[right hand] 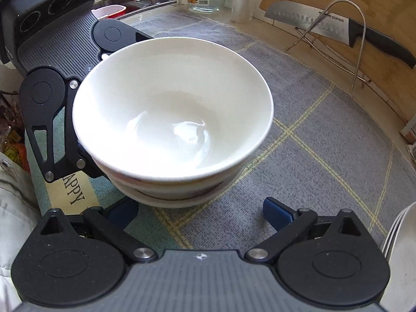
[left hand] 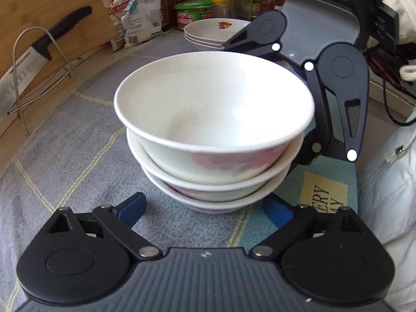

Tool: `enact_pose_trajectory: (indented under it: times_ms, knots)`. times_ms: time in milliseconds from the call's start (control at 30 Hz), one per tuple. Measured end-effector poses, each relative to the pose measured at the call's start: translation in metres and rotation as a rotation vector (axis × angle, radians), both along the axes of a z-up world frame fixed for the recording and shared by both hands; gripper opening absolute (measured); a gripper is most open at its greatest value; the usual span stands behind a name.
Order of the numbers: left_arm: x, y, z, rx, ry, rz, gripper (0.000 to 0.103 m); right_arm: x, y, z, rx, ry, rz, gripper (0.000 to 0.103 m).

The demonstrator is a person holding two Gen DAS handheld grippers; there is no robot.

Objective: Organize plates and bowls
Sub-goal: 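Carry the bowl stack with the right tool over the plate stack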

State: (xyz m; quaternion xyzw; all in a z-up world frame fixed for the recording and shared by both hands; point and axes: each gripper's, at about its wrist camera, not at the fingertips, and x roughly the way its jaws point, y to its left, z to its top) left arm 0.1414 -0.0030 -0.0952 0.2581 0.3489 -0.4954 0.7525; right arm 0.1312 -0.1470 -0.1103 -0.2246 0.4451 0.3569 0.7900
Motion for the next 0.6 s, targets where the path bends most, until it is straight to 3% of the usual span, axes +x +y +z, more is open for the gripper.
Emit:
enact_pose_trajectory:
  times_ms: [133, 367, 600]
  knots:
    - [0.000, -0.003, 0.004, 0.025, -0.006, -0.051, 0.086, 0.005, 0.008, 0.007, 0.013, -0.008, 0.088, 0.103]
    - [0.006, -0.010, 0.009, 0.046, -0.004, -0.081, 0.085, 0.008, 0.016, 0.010, -0.004, -0.005, 0.175, 0.095]
    - [0.008, -0.012, 0.012, 0.047, 0.011, -0.094, 0.084, 0.005, 0.013, 0.008, -0.007, 0.010, 0.192, 0.088]
